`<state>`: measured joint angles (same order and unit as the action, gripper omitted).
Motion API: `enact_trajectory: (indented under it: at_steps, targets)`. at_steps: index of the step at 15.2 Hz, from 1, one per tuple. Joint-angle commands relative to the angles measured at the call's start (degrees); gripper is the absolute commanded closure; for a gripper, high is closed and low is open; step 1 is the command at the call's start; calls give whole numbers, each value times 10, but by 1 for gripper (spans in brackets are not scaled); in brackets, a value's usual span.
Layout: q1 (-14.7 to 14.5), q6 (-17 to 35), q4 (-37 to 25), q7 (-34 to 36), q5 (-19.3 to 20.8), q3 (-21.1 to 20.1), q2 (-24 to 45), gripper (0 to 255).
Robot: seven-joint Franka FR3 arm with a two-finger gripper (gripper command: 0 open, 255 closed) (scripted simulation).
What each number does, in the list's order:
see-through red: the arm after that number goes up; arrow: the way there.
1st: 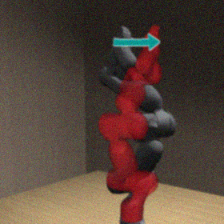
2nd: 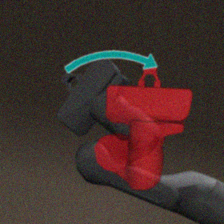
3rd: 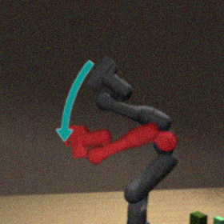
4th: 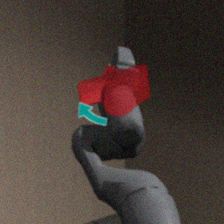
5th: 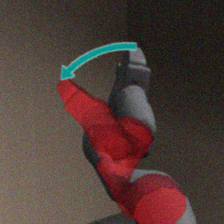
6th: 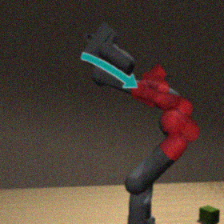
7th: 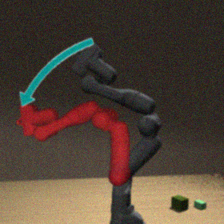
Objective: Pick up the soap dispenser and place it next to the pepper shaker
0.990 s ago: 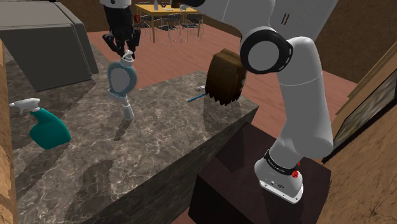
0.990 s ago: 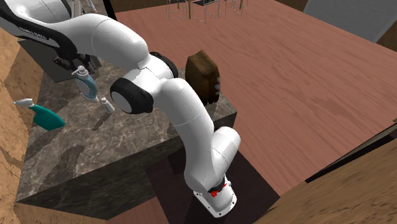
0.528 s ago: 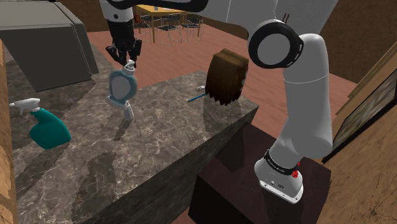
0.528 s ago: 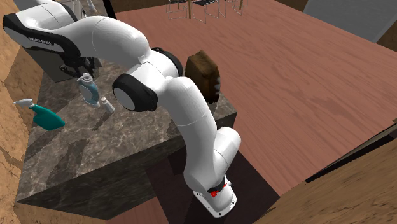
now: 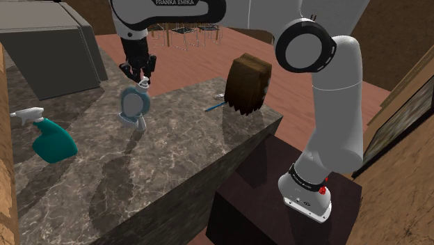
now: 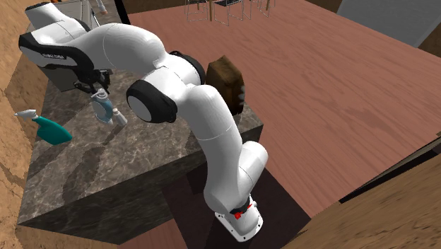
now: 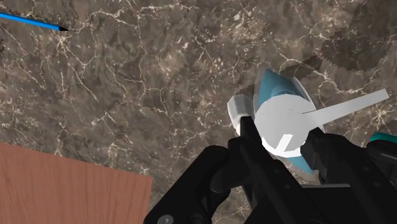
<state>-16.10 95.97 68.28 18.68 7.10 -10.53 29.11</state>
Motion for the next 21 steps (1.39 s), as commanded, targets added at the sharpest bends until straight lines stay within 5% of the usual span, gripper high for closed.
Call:
enact_trajectory:
  at_steps: [1, 12, 19, 20, 21]
  targets:
    - [1, 17, 19, 1, 0, 0, -3, 255]
    - [5, 100, 100, 6, 2, 1, -1, 255]
    - [5, 100, 100, 6, 2, 1, -1, 255]
    - [5, 100, 100, 6, 2, 1, -1, 0]
    - [5, 100, 100, 6, 2, 1, -1, 0]
